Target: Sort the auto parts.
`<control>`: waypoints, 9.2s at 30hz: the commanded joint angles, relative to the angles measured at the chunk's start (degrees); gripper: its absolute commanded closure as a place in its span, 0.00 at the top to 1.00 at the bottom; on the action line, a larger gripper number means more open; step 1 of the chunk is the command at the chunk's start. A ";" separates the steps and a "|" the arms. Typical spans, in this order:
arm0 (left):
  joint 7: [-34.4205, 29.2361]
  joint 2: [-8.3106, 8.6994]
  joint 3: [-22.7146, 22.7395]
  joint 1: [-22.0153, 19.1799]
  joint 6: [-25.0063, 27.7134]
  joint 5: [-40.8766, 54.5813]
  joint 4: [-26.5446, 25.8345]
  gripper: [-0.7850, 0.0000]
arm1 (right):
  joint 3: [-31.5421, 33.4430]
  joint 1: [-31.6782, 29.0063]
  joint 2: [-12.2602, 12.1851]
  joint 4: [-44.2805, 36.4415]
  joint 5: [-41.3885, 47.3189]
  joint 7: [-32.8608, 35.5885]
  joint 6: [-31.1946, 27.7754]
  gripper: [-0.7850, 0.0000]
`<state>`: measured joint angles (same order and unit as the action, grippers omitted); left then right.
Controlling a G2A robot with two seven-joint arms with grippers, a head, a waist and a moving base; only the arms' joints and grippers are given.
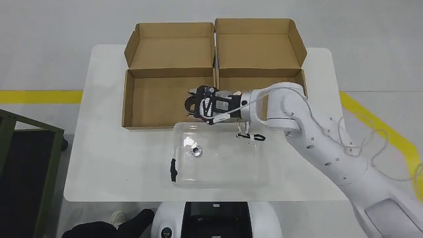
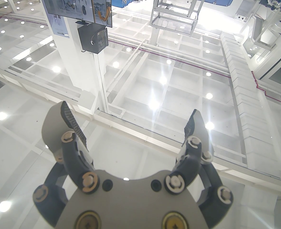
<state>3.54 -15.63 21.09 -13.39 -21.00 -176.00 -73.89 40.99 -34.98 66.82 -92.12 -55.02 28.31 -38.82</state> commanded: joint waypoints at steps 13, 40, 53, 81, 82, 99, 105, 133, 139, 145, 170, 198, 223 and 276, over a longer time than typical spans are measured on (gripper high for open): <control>0.00 0.00 0.00 0.00 0.00 0.00 0.00 1.00 | -6.87 5.96 4.93 15.20 1.92 1.28 3.74 0.00; 0.00 0.00 0.00 0.00 0.00 0.00 0.00 1.00 | -11.21 9.19 10.92 27.74 2.78 4.71 3.07 0.44; 0.00 0.00 0.00 0.00 0.00 0.00 0.00 1.00 | -7.48 8.77 10.50 23.36 0.81 4.54 2.68 0.49; 0.00 0.00 0.00 0.00 0.00 0.00 0.00 1.00 | 6.60 -19.49 0.97 -17.87 -12.50 15.48 -6.94 0.71; 0.00 0.00 0.00 0.00 0.00 0.00 0.00 1.00 | 6.47 -19.93 0.87 -17.70 -13.01 15.66 -7.06 0.70; 0.00 0.00 0.00 0.00 0.00 0.00 0.00 1.00 | 1.35 -18.08 1.97 -8.55 -15.92 12.52 -5.78 0.61; 0.00 0.00 0.00 0.00 0.00 0.00 0.00 1.00 | -1.83 -15.62 3.21 -4.41 -16.28 11.56 -5.48 0.63; 0.00 0.00 0.00 0.00 0.00 0.00 0.00 1.00 | -3.97 -12.91 5.14 -0.64 -14.92 9.72 -6.14 0.00; 0.00 0.00 0.00 0.00 0.00 0.00 0.00 1.00 | -0.93 -14.45 4.14 -5.56 -13.79 9.80 -7.15 0.00; 0.00 0.00 0.00 0.00 0.00 0.00 0.00 1.00 | 4.24 -16.86 2.63 -10.87 -11.79 8.97 -8.58 0.00; 0.00 0.00 0.00 0.00 0.00 0.00 0.00 1.00 | 25.44 -25.37 -1.57 -27.18 -9.20 -3.69 -9.26 0.00; 0.00 0.00 0.00 0.00 0.00 0.00 0.00 1.00 | 15.20 -18.81 -0.43 -17.37 -9.46 -3.50 -6.77 0.00; 0.00 0.00 0.00 0.00 0.00 0.00 0.00 1.00 | -7.96 4.85 10.48 11.79 -5.25 1.78 4.77 0.00; 0.00 0.00 0.00 0.00 0.00 0.00 0.00 1.00 | -19.21 19.69 30.66 48.26 -6.21 1.00 2.17 0.96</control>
<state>3.54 -15.63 21.09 -13.39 -21.00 -176.00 -73.89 21.41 -15.46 97.57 -43.45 -61.08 29.49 -36.49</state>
